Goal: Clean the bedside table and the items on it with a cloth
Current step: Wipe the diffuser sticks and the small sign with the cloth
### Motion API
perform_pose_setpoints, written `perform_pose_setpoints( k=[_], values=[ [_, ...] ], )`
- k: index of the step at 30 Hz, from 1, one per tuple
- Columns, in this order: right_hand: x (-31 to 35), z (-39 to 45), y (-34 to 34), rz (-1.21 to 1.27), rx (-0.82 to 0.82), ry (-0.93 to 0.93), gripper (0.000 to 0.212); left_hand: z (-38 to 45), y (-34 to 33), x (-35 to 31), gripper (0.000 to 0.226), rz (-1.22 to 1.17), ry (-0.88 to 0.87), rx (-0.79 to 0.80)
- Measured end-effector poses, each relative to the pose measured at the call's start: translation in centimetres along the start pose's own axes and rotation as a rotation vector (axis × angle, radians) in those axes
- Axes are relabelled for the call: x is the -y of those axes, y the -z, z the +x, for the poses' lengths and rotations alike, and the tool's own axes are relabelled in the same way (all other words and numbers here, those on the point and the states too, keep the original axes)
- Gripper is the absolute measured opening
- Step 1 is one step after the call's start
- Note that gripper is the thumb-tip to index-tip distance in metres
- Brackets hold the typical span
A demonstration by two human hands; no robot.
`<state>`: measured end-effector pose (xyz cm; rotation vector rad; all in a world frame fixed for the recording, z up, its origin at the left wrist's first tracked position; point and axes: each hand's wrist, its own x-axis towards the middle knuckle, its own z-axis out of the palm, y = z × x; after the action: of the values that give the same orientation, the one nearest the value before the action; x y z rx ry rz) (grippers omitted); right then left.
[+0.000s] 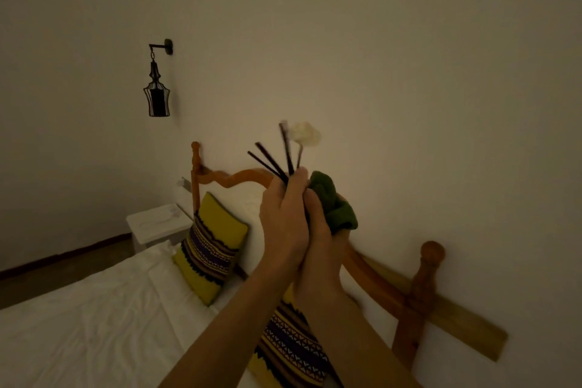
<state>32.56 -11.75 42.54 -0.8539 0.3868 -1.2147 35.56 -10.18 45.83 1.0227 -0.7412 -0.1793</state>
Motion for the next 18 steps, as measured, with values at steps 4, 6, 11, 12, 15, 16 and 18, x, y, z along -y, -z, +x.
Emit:
perform_pose_setpoints(
  k=[4,6,11,12,15,16,18],
  values=[
    [1.0,0.4,0.4,0.021,-0.016,-0.025,0.044,0.4,-0.1,-0.3,0.059,0.098,-0.095,0.042],
    [1.1,0.6,0.8,0.016,-0.034,-0.064,0.046,0.4,-0.2,0.2,0.063,0.145,-0.091,-0.008],
    [1.1,1.0,1.8,-0.048,-0.141,-0.142,0.028,0.9,0.0,1.3,0.056,0.158,-0.084,-0.006],
    [1.2,1.1,1.9,-0.049,-0.156,-0.143,0.028,1.1,0.1,1.5,0.053,0.121,-0.044,-0.018],
    [1.2,0.7,1.9,-0.030,-0.194,-0.111,0.026,1.4,0.0,1.7,0.046,0.009,0.104,-0.051],
    [1.1,0.4,1.8,-0.016,-0.190,-0.092,0.026,1.5,0.0,1.7,0.045,0.001,0.123,-0.035],
    [0.5,-0.2,1.6,0.009,-0.167,-0.047,0.028,1.5,0.0,1.7,0.047,0.024,0.092,0.022]
  ],
)
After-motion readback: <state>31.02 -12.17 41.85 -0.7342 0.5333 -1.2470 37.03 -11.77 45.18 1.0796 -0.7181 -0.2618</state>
